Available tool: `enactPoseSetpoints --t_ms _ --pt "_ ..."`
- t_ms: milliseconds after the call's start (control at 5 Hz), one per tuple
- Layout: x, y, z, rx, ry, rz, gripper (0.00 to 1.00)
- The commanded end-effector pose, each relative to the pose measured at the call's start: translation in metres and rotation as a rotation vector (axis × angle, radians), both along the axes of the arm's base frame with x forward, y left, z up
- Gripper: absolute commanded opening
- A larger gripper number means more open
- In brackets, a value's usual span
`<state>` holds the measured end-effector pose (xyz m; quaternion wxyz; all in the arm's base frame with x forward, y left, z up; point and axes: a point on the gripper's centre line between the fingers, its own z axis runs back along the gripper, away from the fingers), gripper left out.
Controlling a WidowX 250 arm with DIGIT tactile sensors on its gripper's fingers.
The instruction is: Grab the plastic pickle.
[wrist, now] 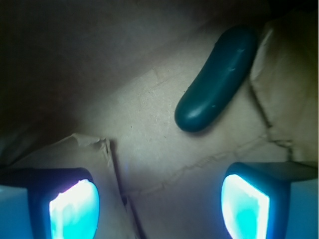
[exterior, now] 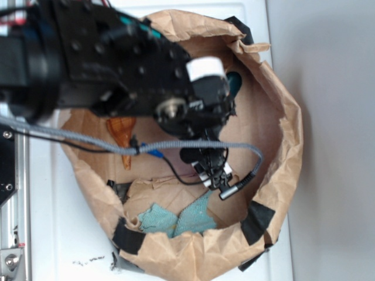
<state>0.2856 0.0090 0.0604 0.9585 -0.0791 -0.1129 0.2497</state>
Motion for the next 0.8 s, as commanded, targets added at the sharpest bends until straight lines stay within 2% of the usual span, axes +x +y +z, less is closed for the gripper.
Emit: enactPoseSetpoints --t_ms 0,200,400,600 --pt "0.032 0.003 0.0 0.023 -0.082 0.113 1.0" --pt "0.049 -0.006 -0.011 0.077 -0.053 0.195 1.0" --pt "0.059 -0.017 -0.013 0.082 -0.032 0.233 1.0" --pt "0.058 -0.025 -0.018 0.104 -0.03 0.232 1.0"
